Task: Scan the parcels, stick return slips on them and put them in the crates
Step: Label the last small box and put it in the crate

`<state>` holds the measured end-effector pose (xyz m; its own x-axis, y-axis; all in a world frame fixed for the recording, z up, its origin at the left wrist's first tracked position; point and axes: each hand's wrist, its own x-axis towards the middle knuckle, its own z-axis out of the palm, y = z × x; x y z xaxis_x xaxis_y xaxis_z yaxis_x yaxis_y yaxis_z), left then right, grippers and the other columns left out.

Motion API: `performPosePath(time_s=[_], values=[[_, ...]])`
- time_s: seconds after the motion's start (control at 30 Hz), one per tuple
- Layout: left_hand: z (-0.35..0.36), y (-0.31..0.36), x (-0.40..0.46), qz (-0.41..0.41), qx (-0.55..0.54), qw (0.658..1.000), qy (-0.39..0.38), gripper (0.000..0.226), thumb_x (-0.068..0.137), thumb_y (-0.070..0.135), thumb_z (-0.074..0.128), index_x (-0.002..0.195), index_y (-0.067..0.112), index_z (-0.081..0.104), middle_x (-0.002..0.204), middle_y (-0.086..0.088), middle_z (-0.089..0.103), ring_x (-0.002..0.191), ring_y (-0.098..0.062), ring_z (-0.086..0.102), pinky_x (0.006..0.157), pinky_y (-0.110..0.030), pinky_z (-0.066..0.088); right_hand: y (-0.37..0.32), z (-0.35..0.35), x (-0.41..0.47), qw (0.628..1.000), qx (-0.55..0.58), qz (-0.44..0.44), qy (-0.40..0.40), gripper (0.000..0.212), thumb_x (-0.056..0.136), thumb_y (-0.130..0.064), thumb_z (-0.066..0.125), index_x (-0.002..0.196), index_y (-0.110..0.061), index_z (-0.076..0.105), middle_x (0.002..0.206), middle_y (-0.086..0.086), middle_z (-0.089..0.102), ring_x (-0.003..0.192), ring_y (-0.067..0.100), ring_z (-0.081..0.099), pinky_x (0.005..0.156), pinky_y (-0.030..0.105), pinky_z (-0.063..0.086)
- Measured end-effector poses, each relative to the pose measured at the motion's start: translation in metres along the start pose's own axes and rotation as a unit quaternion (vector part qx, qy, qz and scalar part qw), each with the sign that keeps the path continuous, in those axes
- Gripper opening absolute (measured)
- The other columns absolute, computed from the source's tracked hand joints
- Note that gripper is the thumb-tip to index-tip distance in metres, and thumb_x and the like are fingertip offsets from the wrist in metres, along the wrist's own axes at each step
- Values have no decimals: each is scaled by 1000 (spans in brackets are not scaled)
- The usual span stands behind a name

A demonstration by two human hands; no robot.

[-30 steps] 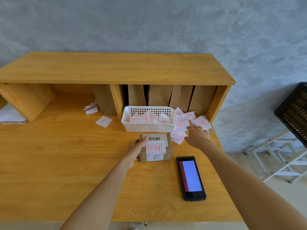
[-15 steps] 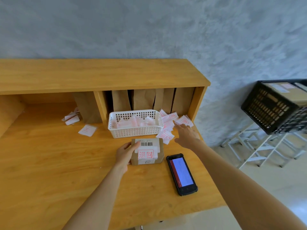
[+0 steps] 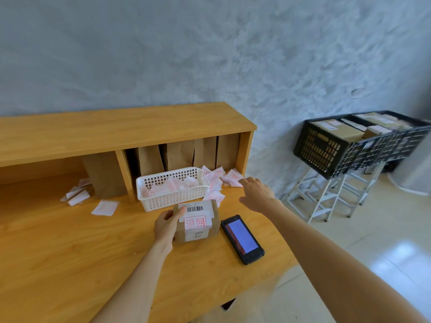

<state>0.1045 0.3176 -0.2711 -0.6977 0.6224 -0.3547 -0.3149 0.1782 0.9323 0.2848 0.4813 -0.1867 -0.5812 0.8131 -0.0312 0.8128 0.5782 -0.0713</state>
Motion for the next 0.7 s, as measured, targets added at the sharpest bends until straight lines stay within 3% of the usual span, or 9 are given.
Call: performPosePath(time_s=[0.2,0.3,0.43,0.7], values=[[39,58,-5,45,8,997,-69,27,83,41,71,99,22,60,102,0,66,95,-18,59,83,-43,48,29,-41,-20,997,-23,49,53,49,94,-24,55,141,-17,40,140,6,46,127,26,44,99,40,42],[81,87,-14,66,8,990,-120,31,87,40,68,106,18,60,98,1,67,87,-14,59,69,-34,47,60,-66,-36,994,-35,77,74,49,94,-27,53,140,-16,40,140,6,44,129,27,41,100,41,39],[147,108,-34,89,12,978,-191,29,88,37,68,109,18,62,98,0,68,84,-13,60,66,-31,45,115,-93,-63,986,-37,138,88,43,91,-24,57,132,-15,46,133,6,46,125,28,42,97,42,41],[292,128,-91,92,24,949,-300,34,88,36,68,114,16,60,100,-6,70,79,-17,62,61,-28,46,234,-137,-124,958,-32,248,140,48,91,-27,58,135,-15,45,133,7,48,124,27,44,100,43,44]])
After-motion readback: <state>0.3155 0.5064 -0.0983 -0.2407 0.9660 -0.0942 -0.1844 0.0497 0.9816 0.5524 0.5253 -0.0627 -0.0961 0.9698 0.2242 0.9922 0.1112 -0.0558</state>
